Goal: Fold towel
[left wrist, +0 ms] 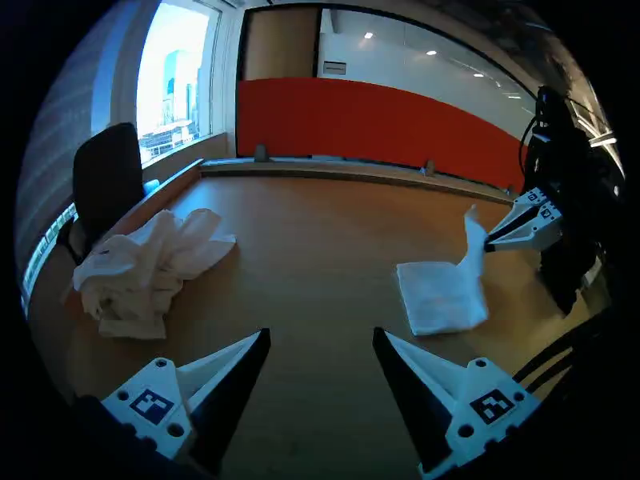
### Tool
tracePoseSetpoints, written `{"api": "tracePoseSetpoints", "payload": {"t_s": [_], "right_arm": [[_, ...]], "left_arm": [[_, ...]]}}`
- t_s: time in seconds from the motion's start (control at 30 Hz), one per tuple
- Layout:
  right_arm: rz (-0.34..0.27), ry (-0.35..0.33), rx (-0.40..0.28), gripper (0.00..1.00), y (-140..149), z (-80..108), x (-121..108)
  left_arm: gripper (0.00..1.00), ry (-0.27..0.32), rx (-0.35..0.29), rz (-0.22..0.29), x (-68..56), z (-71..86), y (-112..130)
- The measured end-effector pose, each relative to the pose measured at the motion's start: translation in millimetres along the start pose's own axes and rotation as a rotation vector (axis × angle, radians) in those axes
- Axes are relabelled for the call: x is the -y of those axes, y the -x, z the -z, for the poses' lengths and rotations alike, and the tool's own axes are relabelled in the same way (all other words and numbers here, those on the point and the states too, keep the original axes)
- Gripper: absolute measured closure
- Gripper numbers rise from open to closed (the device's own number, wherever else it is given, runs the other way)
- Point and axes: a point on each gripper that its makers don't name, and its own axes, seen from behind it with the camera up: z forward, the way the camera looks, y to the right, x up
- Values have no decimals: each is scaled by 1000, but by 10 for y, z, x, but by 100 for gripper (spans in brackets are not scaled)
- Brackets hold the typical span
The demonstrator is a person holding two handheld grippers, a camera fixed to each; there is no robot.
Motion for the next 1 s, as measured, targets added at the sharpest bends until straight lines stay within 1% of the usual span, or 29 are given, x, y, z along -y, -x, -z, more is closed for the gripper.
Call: {"api": "tracePoseSetpoints", "payload": {"t_s": [0.1,0.37,0.6,1.0], "right_arm": [[2,-8,5,95,-7,-36,20],[5,-28,22,95,5,-148,81],[2,-51,38,95,19,-290,173],[-5,-92,81,95,111,-544,350]], "left_arm": [[5,-2,-9,-6,9,-5,9],[5,5,-30,7,14,-7,-11],[5,-1,-45,3,47,2,-9],[5,-2,-36,10,54,29,51]]}}
